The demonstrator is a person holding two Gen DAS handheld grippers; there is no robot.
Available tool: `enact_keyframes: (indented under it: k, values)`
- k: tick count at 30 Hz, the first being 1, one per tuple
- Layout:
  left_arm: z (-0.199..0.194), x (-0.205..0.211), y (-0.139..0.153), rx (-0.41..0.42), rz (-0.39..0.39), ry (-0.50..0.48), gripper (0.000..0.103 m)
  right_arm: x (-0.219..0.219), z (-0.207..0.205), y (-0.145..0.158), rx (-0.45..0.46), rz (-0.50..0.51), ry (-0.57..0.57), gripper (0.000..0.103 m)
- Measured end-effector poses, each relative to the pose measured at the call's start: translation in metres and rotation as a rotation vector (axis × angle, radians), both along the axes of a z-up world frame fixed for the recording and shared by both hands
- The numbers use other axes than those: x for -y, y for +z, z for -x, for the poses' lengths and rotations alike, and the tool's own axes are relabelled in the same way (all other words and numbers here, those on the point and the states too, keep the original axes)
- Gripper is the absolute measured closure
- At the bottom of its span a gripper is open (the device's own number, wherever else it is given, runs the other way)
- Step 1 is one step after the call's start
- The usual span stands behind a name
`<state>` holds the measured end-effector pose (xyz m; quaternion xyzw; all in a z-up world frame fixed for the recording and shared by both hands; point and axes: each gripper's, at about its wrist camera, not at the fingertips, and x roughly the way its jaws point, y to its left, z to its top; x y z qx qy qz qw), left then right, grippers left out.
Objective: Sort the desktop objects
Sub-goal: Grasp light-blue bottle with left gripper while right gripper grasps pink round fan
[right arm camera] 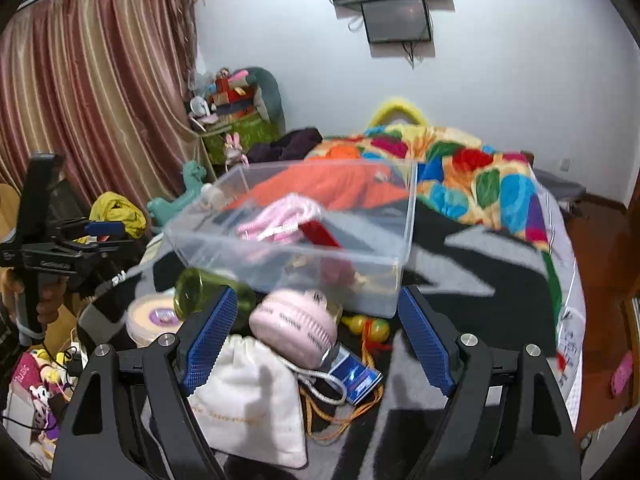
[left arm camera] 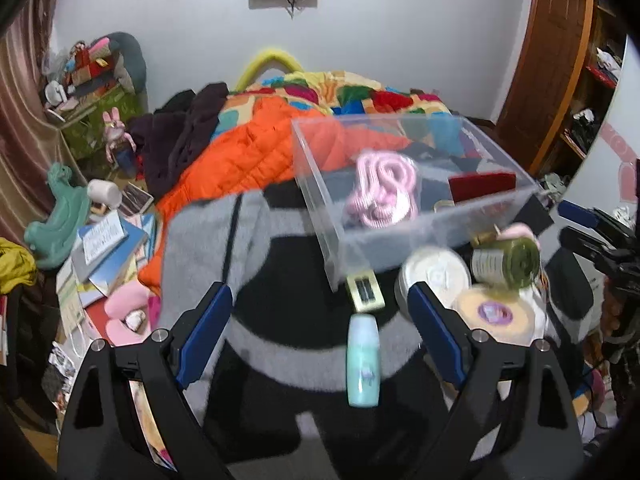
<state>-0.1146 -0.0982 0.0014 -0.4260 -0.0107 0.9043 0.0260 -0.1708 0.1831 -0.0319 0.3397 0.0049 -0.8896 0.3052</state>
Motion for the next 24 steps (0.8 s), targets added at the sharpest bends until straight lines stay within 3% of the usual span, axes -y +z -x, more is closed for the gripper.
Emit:
enact_keyframes:
  k: [17, 21, 24]
  values:
    - [-0.012, -0.014, -0.053, 0.074, 0.018, -0.064, 0.013, 0.024, 0.003, -0.037, 0.076, 0.015, -0.005, 0.023]
    - [-0.008, -0.015, -0.063, 0.095, 0.022, -0.072, 0.029, 0.030, 0.003, -0.040, 0.075, 0.010, -0.012, 0.024]
    - [-0.006, -0.019, -0.068, 0.092, 0.035, -0.077, 0.032, 0.034, 0.004, -0.042, 0.079, 0.009, -0.011, 0.031]
